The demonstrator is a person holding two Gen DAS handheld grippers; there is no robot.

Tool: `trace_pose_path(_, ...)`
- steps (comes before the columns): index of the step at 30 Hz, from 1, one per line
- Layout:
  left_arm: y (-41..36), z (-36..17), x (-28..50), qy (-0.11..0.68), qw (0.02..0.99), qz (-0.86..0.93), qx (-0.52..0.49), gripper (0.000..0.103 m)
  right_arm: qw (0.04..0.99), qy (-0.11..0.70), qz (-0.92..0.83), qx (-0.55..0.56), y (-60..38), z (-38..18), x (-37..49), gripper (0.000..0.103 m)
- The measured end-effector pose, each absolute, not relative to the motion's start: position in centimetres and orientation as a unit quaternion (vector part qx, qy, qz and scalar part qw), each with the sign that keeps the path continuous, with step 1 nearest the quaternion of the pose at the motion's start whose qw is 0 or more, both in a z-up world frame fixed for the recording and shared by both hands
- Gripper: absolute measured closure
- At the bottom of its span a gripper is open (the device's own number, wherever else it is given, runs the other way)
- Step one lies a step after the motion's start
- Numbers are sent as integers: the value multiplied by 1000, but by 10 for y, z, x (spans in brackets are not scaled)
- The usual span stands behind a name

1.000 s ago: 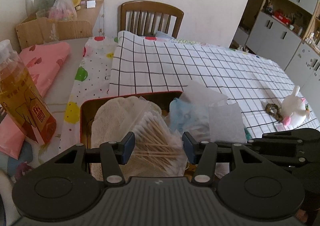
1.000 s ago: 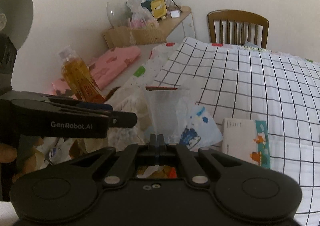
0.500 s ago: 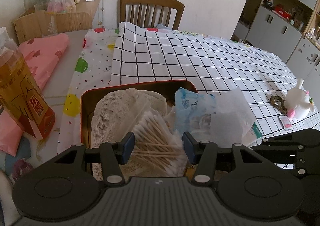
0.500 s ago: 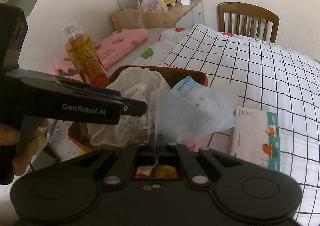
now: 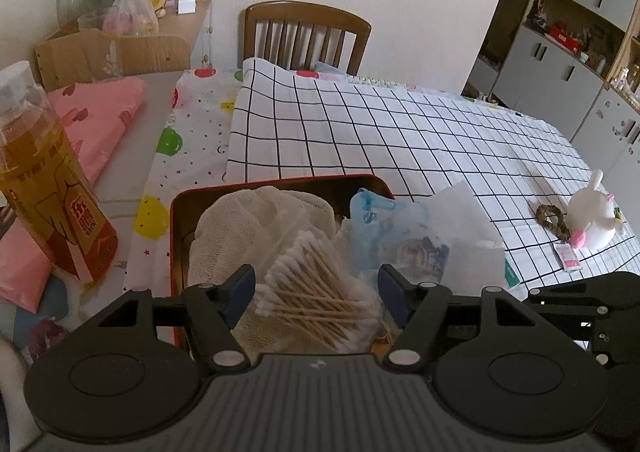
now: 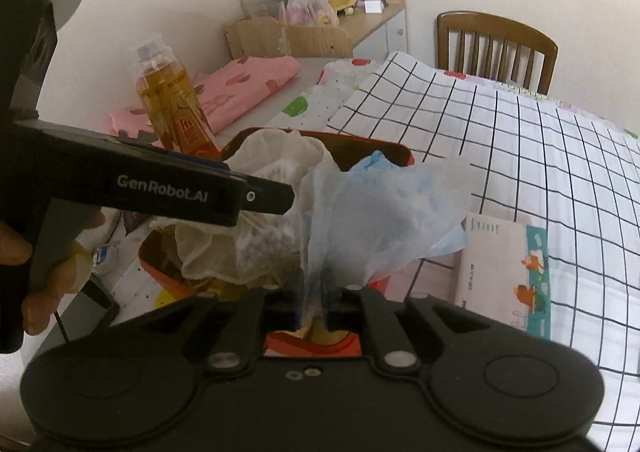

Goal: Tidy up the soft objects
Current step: 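Open the left gripper over the tin while the right gripper releases the clear bag inside, then move both open grippers to the bead bracelet and pink packet beside the bunny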

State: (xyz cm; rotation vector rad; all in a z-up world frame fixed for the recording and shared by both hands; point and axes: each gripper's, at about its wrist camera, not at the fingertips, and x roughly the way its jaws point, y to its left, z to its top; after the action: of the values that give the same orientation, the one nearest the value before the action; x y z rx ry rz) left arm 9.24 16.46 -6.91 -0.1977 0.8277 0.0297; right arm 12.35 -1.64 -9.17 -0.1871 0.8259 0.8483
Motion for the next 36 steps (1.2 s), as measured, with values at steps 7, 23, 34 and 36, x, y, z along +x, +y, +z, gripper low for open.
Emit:
trace_pose_path(7,163,-62,86,395,913,19,-95,32,827,371,412,-96,-17,-85,118,60)
trace_pose_path(23,147,-37,68,366,925,30,-101,20,812,360,452,-87,-49,-66,106,24)
trace_pose_path(34,109,-20,62,345,933,29,-100,20,817,355,450,-66,-102,-53,110,12)
trace_pose_path(36,100,-18,63,342,934,26,-101,20,820,351,448,-64,-114,-51,112,12)
